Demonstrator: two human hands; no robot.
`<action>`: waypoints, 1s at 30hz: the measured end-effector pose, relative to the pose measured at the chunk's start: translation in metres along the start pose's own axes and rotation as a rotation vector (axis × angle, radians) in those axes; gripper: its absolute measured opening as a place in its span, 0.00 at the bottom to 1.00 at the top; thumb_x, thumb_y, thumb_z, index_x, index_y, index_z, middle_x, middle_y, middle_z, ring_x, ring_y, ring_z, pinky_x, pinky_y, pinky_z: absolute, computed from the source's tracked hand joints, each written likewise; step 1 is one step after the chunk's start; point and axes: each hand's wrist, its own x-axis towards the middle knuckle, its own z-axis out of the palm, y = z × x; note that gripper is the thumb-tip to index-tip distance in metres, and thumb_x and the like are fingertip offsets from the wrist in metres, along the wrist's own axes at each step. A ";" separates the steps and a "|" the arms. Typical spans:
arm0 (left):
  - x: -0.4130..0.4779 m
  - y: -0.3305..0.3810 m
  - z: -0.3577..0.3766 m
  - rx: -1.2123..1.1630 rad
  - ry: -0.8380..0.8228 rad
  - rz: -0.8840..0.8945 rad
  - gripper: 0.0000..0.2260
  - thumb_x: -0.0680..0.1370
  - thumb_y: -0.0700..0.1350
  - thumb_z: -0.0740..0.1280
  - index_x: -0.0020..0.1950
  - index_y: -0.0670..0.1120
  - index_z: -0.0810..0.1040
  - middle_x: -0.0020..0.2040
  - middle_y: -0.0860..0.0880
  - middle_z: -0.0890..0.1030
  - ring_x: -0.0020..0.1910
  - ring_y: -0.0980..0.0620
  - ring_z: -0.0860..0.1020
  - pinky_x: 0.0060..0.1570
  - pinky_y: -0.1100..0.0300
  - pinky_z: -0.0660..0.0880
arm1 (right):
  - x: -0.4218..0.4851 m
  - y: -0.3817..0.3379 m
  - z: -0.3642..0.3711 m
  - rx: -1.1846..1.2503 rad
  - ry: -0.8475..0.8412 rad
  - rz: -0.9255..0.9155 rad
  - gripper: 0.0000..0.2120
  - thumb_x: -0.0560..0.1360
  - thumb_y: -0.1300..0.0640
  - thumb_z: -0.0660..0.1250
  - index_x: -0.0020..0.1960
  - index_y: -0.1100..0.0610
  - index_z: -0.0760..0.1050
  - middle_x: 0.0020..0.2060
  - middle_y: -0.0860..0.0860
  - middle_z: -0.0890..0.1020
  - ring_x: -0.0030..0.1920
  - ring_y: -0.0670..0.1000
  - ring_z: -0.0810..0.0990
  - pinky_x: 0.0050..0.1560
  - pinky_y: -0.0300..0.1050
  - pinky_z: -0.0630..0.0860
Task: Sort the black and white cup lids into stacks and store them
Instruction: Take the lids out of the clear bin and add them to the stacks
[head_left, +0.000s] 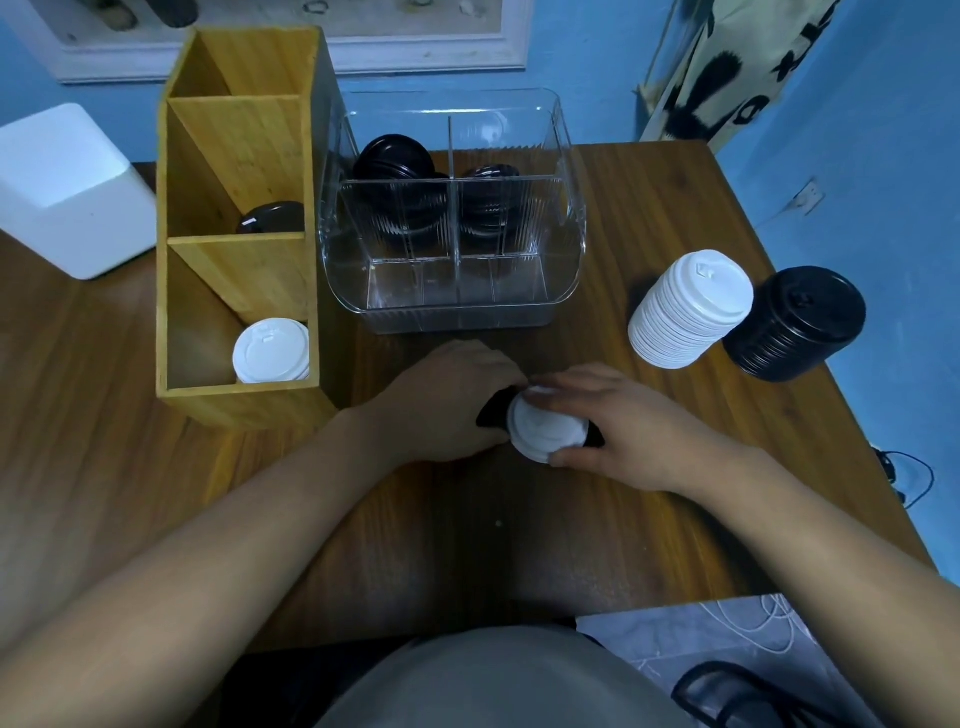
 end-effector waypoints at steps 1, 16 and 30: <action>0.001 0.000 0.000 -0.010 0.000 0.001 0.23 0.75 0.58 0.73 0.67 0.50 0.78 0.62 0.52 0.80 0.61 0.53 0.76 0.66 0.54 0.69 | 0.000 0.001 0.000 -0.005 -0.002 -0.004 0.33 0.74 0.40 0.70 0.76 0.47 0.68 0.74 0.44 0.71 0.71 0.47 0.66 0.69 0.38 0.63; -0.048 -0.008 -0.014 -0.007 0.108 -0.282 0.42 0.73 0.68 0.71 0.81 0.55 0.57 0.79 0.56 0.60 0.77 0.57 0.57 0.72 0.63 0.53 | 0.020 0.002 -0.011 -0.232 0.088 0.107 0.35 0.79 0.38 0.63 0.80 0.52 0.61 0.78 0.50 0.65 0.72 0.53 0.67 0.65 0.52 0.74; -0.071 -0.011 0.005 -0.142 0.113 -0.326 0.40 0.78 0.51 0.72 0.82 0.50 0.51 0.82 0.55 0.50 0.80 0.54 0.50 0.73 0.66 0.49 | 0.045 -0.013 -0.036 -0.327 -0.106 -0.041 0.22 0.77 0.47 0.69 0.70 0.47 0.73 0.66 0.45 0.75 0.65 0.49 0.71 0.57 0.51 0.77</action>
